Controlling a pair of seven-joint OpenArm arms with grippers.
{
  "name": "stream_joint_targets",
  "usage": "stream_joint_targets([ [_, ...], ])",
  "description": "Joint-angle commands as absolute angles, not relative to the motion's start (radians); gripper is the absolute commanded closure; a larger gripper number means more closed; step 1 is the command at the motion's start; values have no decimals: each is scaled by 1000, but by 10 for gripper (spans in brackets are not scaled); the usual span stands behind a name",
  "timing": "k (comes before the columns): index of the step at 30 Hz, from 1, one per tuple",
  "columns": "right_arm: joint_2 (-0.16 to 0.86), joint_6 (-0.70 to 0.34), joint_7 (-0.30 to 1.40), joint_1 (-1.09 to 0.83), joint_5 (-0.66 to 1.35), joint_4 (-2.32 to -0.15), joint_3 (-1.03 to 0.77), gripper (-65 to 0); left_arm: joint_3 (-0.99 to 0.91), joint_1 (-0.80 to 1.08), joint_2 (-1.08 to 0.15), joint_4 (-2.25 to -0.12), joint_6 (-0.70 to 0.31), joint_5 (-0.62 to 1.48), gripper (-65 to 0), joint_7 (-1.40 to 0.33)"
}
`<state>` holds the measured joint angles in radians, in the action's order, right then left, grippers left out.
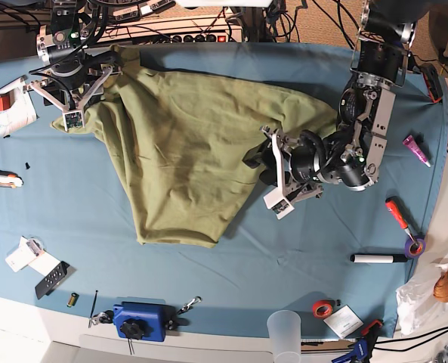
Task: Layout the t-shirt on the table in an organized manner, then fold the t-shirt properly
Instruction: 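Grasp the shirt hem near the right gripper with the left gripper, then pull the grasped hem away from the right gripper with the left gripper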
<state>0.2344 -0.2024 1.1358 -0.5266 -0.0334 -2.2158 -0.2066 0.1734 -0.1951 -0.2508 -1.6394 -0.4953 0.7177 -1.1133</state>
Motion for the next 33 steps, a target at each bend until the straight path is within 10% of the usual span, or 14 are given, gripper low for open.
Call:
stream_joint_targets([
  [1,244,-196,1117,-526,-45,-2228,-212,-267,168,-216,-243,-1645,-499,709,-316,-1077],
  [10,244,-196,1116,-526,-46,-2228,-212,-267,168,-216,-197,-1505,-499,641,-305,-1043],
  [15,244,-196,1111,-526,-46,-2228,-212,-267,168,-233,-197,-1505,-496,651,0,-1050],
  [33,244,-196,1073,-525,-46,-2228,-212,-267,71,-455,-306,-1508,-373,583,0,-1132],
])
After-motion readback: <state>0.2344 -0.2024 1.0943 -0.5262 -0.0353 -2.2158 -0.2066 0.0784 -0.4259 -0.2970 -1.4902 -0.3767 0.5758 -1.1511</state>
